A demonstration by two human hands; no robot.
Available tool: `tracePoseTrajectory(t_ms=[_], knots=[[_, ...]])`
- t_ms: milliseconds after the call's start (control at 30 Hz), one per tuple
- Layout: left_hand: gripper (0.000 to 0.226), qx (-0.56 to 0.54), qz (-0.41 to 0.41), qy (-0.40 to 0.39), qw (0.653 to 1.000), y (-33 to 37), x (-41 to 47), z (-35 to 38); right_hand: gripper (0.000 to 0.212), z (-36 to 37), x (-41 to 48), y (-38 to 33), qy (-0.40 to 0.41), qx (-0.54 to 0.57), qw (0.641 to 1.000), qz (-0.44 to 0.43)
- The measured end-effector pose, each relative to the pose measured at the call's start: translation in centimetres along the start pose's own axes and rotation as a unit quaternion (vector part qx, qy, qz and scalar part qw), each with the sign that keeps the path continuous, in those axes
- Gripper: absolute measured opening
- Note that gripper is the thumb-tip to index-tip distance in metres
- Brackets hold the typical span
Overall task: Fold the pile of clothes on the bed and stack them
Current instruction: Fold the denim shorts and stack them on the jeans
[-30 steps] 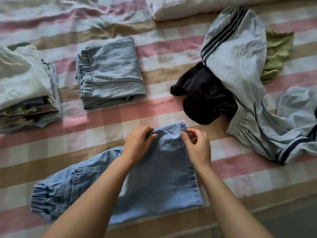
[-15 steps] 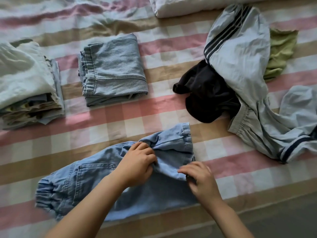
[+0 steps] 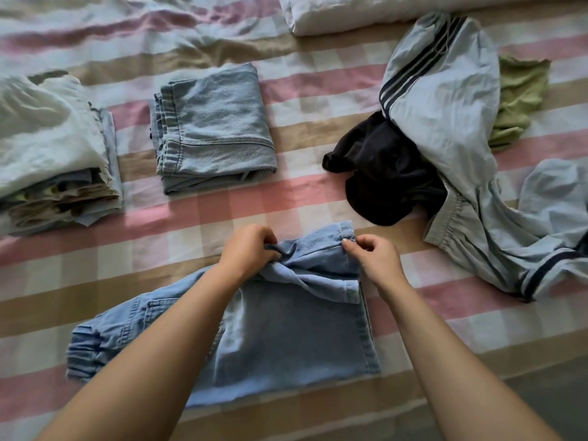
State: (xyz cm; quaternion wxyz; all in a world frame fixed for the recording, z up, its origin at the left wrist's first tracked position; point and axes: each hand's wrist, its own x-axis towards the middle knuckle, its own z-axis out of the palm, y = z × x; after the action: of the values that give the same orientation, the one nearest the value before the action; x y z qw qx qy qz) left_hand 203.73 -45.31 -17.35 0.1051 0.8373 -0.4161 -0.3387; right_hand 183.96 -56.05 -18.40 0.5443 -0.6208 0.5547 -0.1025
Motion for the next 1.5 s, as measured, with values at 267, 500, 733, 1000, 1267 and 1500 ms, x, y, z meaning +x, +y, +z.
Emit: tracePoseTrajectory(t_ms=[267, 500, 733, 1000, 1267, 1500], knots=[[0.008, -0.072, -0.047, 0.118, 0.989, -2.6, 2.9, 0.3, 0.016, 1.2, 5.1, -0.8, 0.08, -0.03, 0.996, 0.004], [0.01, -0.125, 0.023, 0.243, 0.962, -2.5, 2.6, 1.1, 0.019, 1.4, 5.2, -0.6, 0.161, -0.08, 0.983, -0.033], [0.021, -0.035, 0.143, 0.149, 0.978, -0.2, 2.1, 1.2, 0.032, 2.2, 3.6, -0.9, 0.105, -0.122, 0.979, -0.126], [0.024, 0.046, 0.092, 0.205, 0.973, 0.8, 3.3, 2.8, 0.022, 2.2, 5.7, -1.5, 0.155, -0.178, 0.97, -0.054], [0.024, -0.008, 0.066, 0.297, 0.952, -3.1, -2.2, 0.5, 0.022, 5.6, -0.2, -3.1, 0.194, -0.137, 0.952, -0.192], [0.037, -0.026, -0.099, 0.38, 0.919, -14.3, -13.1, -1.5, 0.019, 15.3, -10.0, -4.0, -0.061, -0.217, 0.916, -0.332]])
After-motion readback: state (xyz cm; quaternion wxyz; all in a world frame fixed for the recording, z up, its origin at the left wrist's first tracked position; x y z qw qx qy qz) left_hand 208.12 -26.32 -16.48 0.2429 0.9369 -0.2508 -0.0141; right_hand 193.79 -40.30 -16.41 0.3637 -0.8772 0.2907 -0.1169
